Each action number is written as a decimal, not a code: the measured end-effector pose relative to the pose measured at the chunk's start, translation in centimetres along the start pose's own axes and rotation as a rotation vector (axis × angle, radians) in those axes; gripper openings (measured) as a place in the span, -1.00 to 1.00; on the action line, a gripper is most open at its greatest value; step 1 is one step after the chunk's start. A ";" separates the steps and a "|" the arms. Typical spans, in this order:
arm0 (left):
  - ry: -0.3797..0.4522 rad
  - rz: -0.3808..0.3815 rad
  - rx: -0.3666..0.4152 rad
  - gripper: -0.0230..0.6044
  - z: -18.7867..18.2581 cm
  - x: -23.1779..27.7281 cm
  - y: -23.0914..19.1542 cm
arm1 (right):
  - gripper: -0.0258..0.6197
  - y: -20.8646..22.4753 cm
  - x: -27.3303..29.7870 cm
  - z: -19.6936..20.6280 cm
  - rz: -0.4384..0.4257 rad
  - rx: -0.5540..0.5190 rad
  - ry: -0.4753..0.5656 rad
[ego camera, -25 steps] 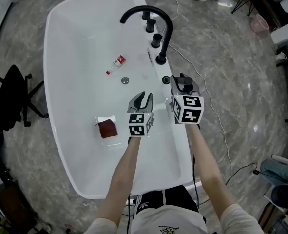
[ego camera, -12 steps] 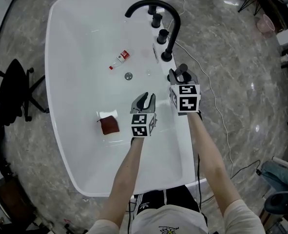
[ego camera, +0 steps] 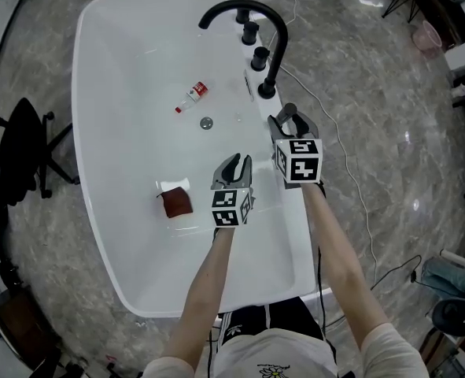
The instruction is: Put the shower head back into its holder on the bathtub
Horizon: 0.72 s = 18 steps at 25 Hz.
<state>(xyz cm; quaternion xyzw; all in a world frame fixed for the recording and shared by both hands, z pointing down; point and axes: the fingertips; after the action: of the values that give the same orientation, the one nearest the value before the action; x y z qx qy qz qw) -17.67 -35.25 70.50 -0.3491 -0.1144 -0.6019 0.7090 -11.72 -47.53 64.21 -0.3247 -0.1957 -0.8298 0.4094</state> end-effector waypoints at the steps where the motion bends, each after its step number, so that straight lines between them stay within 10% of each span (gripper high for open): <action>1: 0.003 -0.003 -0.009 -0.63 -0.1 -0.2 -0.1 | -0.21 -0.1 -0.5 0.0 -0.005 0.013 0.010; 12: 0.155 -0.016 0.017 -0.63 -7.5 -6.5 3.1 | -0.39 -3.4 -10.3 -1.4 -0.053 0.061 0.079; 14: 0.206 -0.035 0.034 -0.63 -9.0 -9.0 4.2 | -0.69 -3.7 -13.5 -2.1 -0.052 0.082 0.118; 18: 0.324 -0.146 0.254 -0.81 -12.7 -17.5 8.1 | -0.90 -3.7 -22.3 -3.5 -0.056 0.212 0.300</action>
<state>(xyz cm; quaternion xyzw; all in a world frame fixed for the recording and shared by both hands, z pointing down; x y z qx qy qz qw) -17.71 -29.54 48.11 -0.1465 -0.0989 -0.6808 0.7108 -5.96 -35.09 45.93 -0.1466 -0.2277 -0.8548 0.4427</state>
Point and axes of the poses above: the fingertips, and each gripper's own axes: x forward along the fingers, y to its right, z out of its underside, and after that the axes turned 10 degrees about -y, right-handed
